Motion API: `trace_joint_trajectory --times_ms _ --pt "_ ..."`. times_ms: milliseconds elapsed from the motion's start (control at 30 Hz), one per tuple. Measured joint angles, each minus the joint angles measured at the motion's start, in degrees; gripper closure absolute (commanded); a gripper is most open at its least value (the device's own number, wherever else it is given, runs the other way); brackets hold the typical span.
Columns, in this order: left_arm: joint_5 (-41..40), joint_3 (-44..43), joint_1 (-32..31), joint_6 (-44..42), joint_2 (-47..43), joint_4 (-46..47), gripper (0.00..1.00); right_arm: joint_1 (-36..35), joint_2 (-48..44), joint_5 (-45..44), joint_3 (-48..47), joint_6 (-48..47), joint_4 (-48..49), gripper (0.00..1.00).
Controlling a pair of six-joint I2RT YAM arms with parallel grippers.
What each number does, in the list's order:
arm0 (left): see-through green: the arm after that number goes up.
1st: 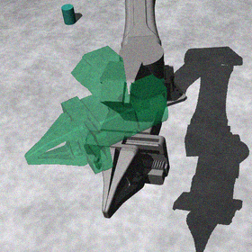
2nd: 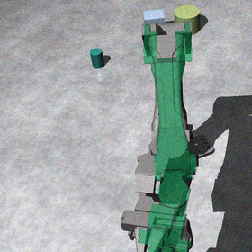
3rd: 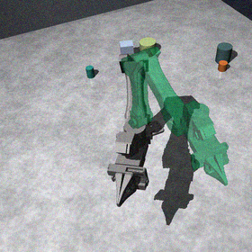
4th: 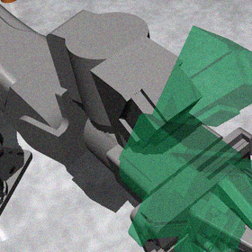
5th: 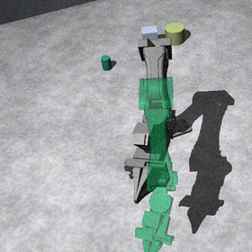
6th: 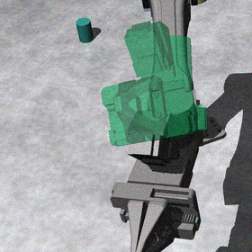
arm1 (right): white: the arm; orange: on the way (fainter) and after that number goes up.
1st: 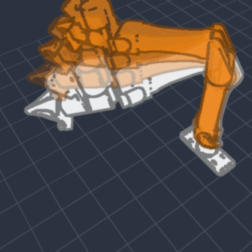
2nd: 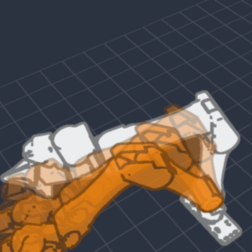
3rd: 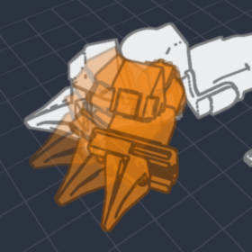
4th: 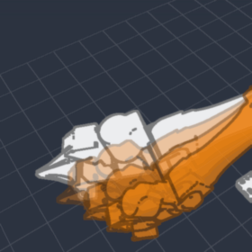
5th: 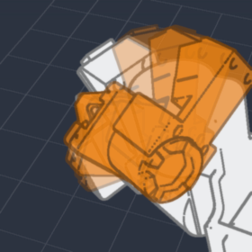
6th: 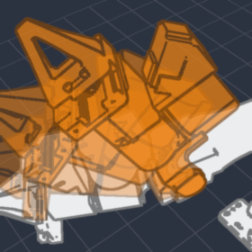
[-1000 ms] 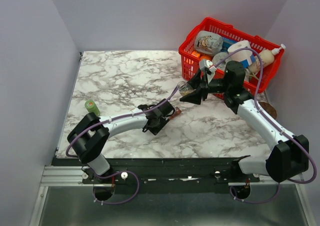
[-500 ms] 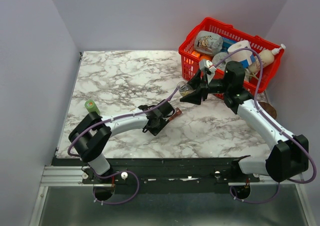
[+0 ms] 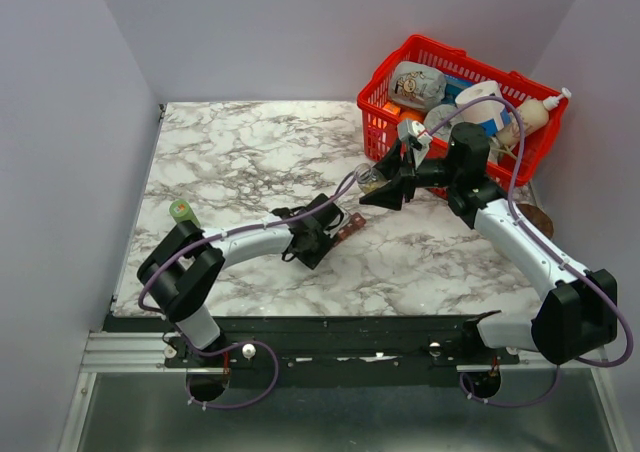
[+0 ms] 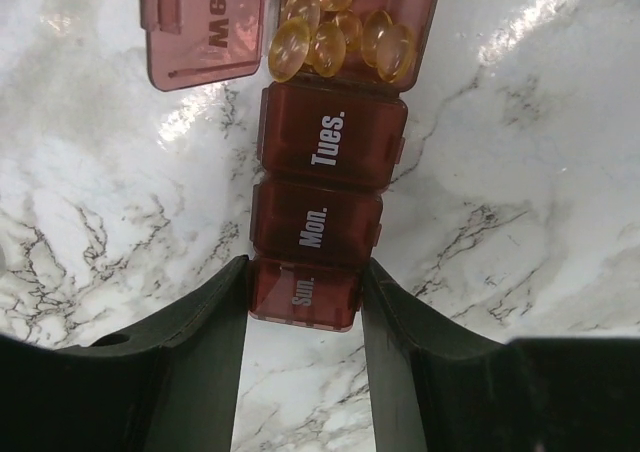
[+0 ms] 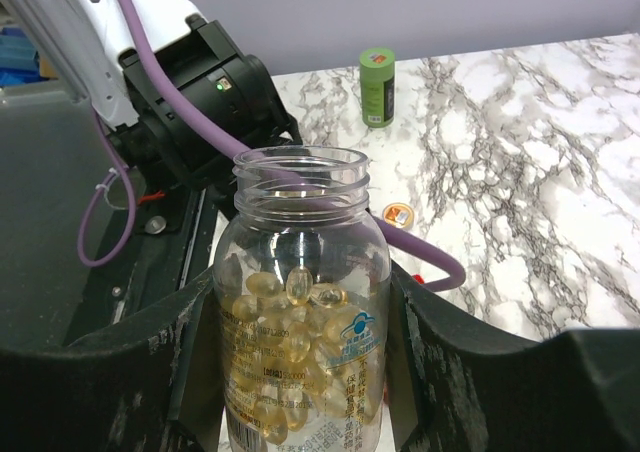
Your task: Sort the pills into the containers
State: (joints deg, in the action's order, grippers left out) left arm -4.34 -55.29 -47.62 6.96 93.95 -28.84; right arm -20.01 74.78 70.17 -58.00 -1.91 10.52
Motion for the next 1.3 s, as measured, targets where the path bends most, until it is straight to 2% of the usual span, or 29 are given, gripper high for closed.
trace_joint_trajectory --times_ms 167,367,500,633,967,1133,1200,1300 --pt "0.24 0.07 1.05 0.63 0.00 0.46 0.53 0.00 0.00 0.00 0.00 0.00 0.00 0.91" --pt "0.33 0.04 1.11 1.46 0.00 0.44 0.44 0.00 0.00 -0.02 0.00 0.02 0.00 0.91" --pt "0.31 0.00 1.11 2.19 -0.02 0.11 0.31 0.00 0.00 0.00 0.00 0.02 0.00 0.91" --pt "0.31 -0.02 1.11 2.95 -0.66 -0.70 0.30 0.00 0.00 0.00 0.00 0.02 0.00 0.91" --pt "0.33 -0.31 1.33 4.31 -6.91 -0.81 0.32 0.33 0.00 0.00 0.00 0.02 0.00 0.91" --pt "1.29 1.99 4.20 6.36 -12.55 1.55 0.41 0.59 -0.02 0.00 0.00 0.02 0.00 0.91" --pt "1.62 3.39 6.75 7.52 -14.62 2.78 0.47 0.63 -0.02 0.00 0.00 0.00 -0.02 0.91" --pt "2.21 4.11 10.75 8.83 -15.50 4.33 0.52 0.63 -0.02 0.00 0.00 0.02 0.00 0.91"
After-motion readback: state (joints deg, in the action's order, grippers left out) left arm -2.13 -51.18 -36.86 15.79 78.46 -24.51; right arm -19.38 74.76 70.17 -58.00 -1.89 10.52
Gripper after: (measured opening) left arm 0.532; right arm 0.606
